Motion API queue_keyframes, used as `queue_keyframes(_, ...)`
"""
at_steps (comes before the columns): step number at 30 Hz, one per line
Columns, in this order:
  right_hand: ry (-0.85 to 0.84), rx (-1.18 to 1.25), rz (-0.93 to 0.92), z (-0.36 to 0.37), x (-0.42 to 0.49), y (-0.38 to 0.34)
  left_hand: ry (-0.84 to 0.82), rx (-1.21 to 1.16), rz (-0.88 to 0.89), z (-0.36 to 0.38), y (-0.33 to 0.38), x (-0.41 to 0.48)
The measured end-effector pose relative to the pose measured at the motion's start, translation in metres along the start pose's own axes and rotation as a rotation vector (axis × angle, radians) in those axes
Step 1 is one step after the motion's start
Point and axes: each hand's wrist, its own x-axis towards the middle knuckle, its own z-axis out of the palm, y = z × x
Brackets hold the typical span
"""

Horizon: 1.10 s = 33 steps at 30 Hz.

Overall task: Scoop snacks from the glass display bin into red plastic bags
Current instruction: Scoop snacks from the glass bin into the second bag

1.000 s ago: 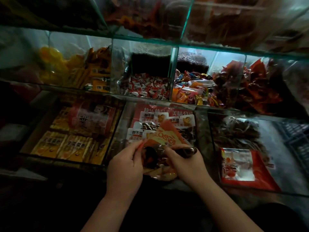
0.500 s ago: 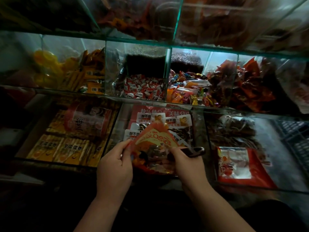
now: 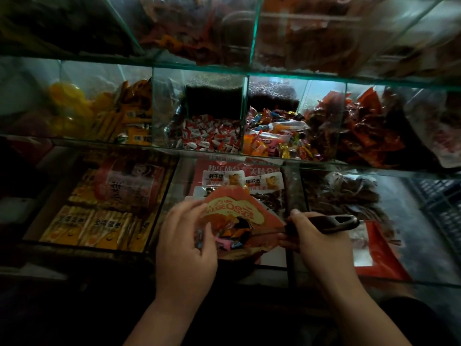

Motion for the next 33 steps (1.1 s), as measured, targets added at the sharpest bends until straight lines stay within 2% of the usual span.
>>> queue_keyframes(2, 0.024, 0.002, -0.037, -0.008, -0.001, -0.001, -0.036, -0.073, 0.064, 0.005, 0.007, -0.003)
queue_keyframes(4, 0.048, 0.031, -0.014, -0.016, -0.003, -0.001, -0.111, -0.092, 0.054, 0.011, 0.012, -0.003)
queue_keyframes(10, 0.076, 0.164, 0.066, -0.035, -0.003, -0.005, -0.322, 0.067, -0.109, 0.032, 0.01, 0.009)
queue_keyframes(13, 0.033, 0.2, 0.045, -0.042, -0.007, -0.013, -0.454, 0.155, -0.199, 0.042, 0.004, 0.014)
queue_keyframes(15, -0.021, 0.224, 0.051, -0.045, -0.009, -0.02, -0.514, 0.131, -0.25, 0.048, 0.0, 0.017)
queue_keyframes(17, -0.072, 0.234, 0.055, -0.048, -0.011, -0.025, -0.499, 0.102, -0.229, 0.053, -0.004, 0.017)
queue_keyframes(27, -0.23, 0.36, 0.028, -0.06, -0.031, -0.046, -0.198, 0.061, -0.046, 0.055, 0.012, 0.014)
queue_keyframes(33, -0.119, 0.437, -0.004, -0.069, -0.032, -0.072, -0.128, 0.008, 0.133, 0.067, 0.047, 0.057)
